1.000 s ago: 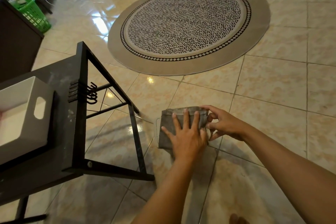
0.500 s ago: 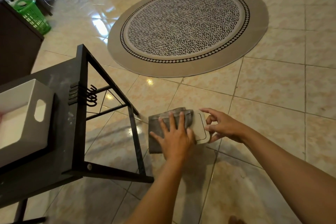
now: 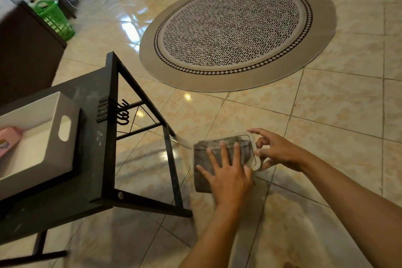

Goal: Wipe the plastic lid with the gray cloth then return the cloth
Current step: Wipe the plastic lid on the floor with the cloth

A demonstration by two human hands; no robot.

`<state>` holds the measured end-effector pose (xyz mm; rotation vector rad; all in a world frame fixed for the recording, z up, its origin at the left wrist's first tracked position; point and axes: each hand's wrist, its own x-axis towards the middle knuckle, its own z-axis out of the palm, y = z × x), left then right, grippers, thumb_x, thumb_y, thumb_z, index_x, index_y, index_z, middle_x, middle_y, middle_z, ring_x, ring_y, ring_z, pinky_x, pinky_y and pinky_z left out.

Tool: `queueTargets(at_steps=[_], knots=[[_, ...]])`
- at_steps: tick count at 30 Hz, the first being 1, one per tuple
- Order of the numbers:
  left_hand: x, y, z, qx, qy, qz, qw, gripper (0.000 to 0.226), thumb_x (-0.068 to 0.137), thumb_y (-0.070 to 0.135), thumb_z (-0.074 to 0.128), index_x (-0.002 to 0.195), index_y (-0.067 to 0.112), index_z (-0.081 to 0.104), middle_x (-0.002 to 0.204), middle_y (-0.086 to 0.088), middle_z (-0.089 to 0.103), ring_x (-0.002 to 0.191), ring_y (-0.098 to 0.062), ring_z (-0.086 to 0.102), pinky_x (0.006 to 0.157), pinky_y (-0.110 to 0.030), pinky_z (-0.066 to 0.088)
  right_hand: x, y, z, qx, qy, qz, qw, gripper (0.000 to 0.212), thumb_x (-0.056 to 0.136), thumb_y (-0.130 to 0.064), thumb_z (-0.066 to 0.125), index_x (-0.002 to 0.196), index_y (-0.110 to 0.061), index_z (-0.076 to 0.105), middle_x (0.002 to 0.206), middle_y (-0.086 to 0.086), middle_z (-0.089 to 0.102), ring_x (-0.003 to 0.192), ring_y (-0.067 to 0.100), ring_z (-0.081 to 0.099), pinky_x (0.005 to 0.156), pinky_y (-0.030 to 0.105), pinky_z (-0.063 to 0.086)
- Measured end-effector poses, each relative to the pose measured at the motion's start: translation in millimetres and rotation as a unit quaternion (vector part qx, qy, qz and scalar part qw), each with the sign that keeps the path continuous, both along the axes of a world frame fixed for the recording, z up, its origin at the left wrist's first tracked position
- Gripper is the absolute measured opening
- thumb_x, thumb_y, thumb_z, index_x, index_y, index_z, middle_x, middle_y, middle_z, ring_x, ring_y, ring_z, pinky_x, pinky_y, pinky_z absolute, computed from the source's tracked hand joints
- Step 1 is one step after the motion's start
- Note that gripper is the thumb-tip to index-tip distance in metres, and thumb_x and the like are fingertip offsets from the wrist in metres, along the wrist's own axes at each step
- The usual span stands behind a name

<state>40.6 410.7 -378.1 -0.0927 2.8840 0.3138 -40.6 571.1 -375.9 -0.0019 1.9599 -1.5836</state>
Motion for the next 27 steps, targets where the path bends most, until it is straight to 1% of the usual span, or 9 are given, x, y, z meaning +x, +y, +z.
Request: queueTargets(at_steps=[3,6,8,11,13,18,22,25,27], knots=[[-21,11,2,-0.006,0.005,-0.03,1.0,0.067,0.087,0.056,-0.001,0.151,0.039,-0.01,0.161,-0.002,-0.015,0.142,-0.04,-0.023,0.103,-0.076,-0.013,0,0,-3,0.002,0.006,0.006,1.0,0.068,0.089,0.003,0.062,0.145,-0.027,0.039,0.105,0.015,0.059,0.084,0.031,0.071,0.066,0.044,0.063],[-37,-16,-6,-0.009,0.008,0.043,0.999,0.06,0.098,0.049,0.016,0.152,0.039,-0.009,0.162,-0.002,-0.012,0.144,-0.038,-0.02,0.105,-0.075,-0.008,1,0,-3,0.004,0.009,-0.002,1.0,0.068,0.089,0.005,0.061,0.145,-0.027,0.038,0.097,0.016,0.052,0.083,0.029,0.069,0.066,0.045,0.063],[-24,-28,-9,-0.005,0.011,0.076,0.997,0.061,0.095,0.051,0.012,0.151,0.039,-0.009,0.162,-0.003,-0.012,0.143,-0.038,-0.02,0.106,-0.075,-0.008,0,-1,-1,0.003,0.007,-0.001,1.0,0.068,0.089,0.005,0.061,0.145,-0.026,0.038,0.097,0.016,0.052,0.083,0.029,0.069,0.067,0.046,0.063],[2,-8,-3,-0.002,0.0,0.016,1.0,0.071,0.081,0.056,-0.003,0.15,0.04,-0.01,0.16,-0.003,-0.016,0.142,-0.04,-0.022,0.104,-0.075,-0.012,-2,0,0,-0.006,0.004,0.004,1.0,0.067,0.088,0.004,0.062,0.144,-0.026,0.039,0.096,0.016,0.053,0.078,0.025,0.069,0.064,0.043,0.062],[-6,5,0,-0.005,0.002,-0.017,1.0,0.072,0.08,0.055,-0.006,0.15,0.039,-0.01,0.16,-0.003,-0.016,0.142,-0.039,-0.024,0.103,-0.074,-0.013,-3,-1,-1,-0.006,0.005,0.004,1.0,0.067,0.089,0.004,0.063,0.144,-0.026,0.04,0.095,0.016,0.053,0.075,0.023,0.068,0.064,0.042,0.062],[-22,-30,-4,0.006,0.004,0.081,0.997,0.06,0.097,0.047,0.017,0.15,0.039,-0.01,0.161,-0.002,-0.013,0.143,-0.038,-0.021,0.108,-0.073,-0.007,0,-2,0,0.013,0.008,-0.002,1.0,0.07,0.089,0.006,0.06,0.148,-0.025,0.036,0.096,0.015,0.051,0.082,0.027,0.069,0.067,0.045,0.063],[12,-5,-1,0.004,-0.003,0.011,1.0,0.068,0.083,0.056,-0.003,0.148,0.038,-0.014,0.159,-0.004,-0.018,0.141,-0.041,-0.024,0.106,-0.074,-0.009,-3,-2,2,0.011,0.006,0.005,1.0,0.069,0.089,0.005,0.06,0.146,-0.025,0.037,0.096,0.014,0.053,0.08,0.026,0.068,0.069,0.049,0.063],[1,16,4,0.006,0.004,-0.035,0.999,0.072,0.079,0.056,-0.007,0.149,0.037,-0.012,0.158,-0.003,-0.02,0.141,-0.041,-0.024,0.106,-0.073,-0.012,-3,-2,2,0.012,0.0,0.006,1.0,0.068,0.089,0.004,0.061,0.146,-0.025,0.039,0.103,0.015,0.059,0.085,0.034,0.069,0.069,0.047,0.063],[-4,4,2,-0.004,0.002,-0.022,1.0,0.071,0.078,0.057,-0.009,0.146,0.039,-0.016,0.159,-0.002,-0.019,0.141,-0.04,-0.024,0.107,-0.072,-0.011,-2,-3,2,0.014,-0.001,0.003,1.0,0.068,0.089,0.003,0.062,0.146,-0.025,0.037,0.099,0.013,0.056,0.081,0.029,0.069,0.068,0.046,0.063]])
